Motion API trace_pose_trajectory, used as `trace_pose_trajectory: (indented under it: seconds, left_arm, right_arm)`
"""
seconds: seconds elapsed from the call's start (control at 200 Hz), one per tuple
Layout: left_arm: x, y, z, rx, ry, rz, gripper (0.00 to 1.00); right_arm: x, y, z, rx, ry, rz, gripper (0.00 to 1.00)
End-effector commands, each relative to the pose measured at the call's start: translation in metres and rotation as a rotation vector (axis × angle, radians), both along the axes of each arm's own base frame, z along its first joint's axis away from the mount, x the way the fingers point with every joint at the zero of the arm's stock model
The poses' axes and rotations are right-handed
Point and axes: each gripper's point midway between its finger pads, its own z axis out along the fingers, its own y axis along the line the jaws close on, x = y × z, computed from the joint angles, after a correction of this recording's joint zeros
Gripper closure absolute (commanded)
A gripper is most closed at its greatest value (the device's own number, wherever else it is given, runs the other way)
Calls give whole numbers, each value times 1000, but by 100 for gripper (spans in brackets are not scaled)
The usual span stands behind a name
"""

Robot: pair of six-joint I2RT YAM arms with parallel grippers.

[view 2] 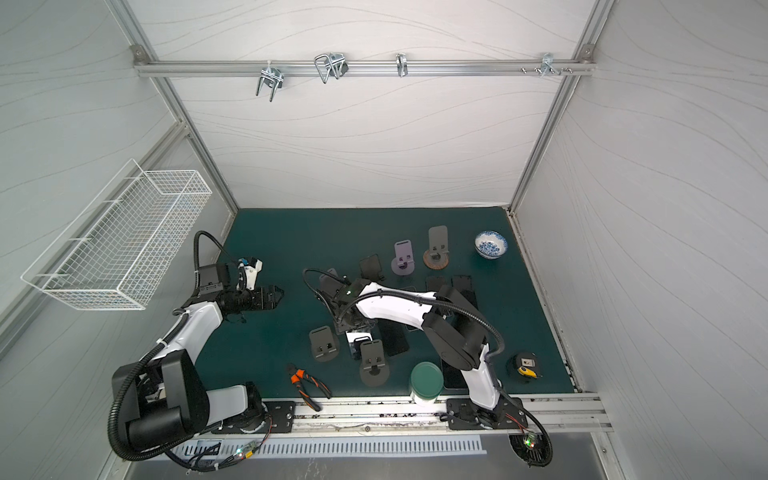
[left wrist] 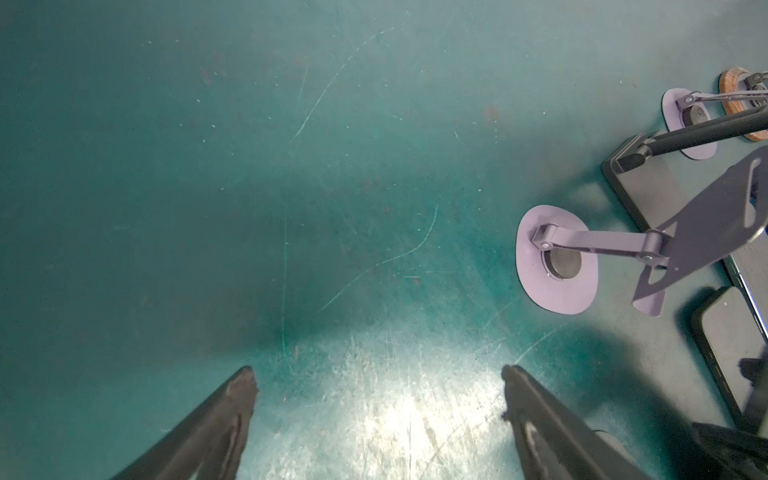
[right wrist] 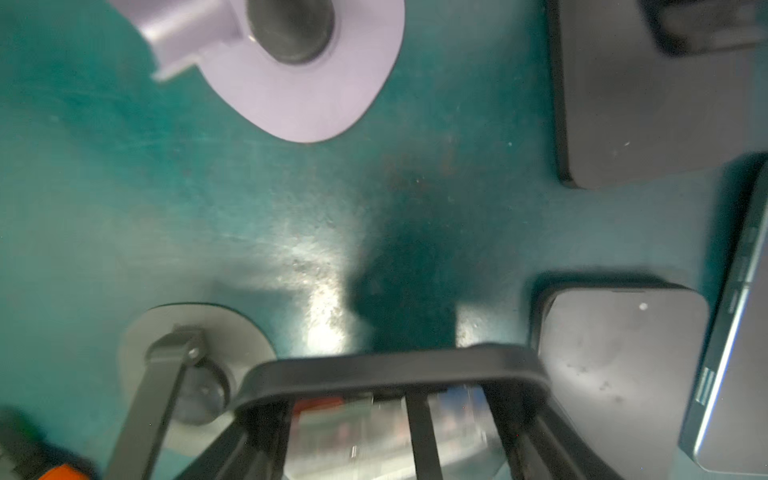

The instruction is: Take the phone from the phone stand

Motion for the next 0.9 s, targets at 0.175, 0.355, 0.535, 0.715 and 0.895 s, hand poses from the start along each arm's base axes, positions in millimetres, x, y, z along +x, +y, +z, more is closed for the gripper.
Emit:
trace_pose_trajectory:
  seconds: [0.175,0.355,0.535,0.715,0.895]
  left_arm:
    - [9,3,14,5,-38,-15,6]
    - [10,2,14,5,-39,-16,6]
    - [10,3,14,6,-41,-15,6]
    - [9,3,14,6,-39,-15,6]
    - [9,3,14,5,-39,-16,6]
  right_arm:
    - [-5,-12,-21,-66,48,-24,51]
    - [-5,-12,-24,-72,51,-25,50]
    - [-2,-15,-30,-85,56,-27,49]
    - [6,-14,-37,-91,76,-25,49]
    - [4,-8,-44,-90,102,-13,49]
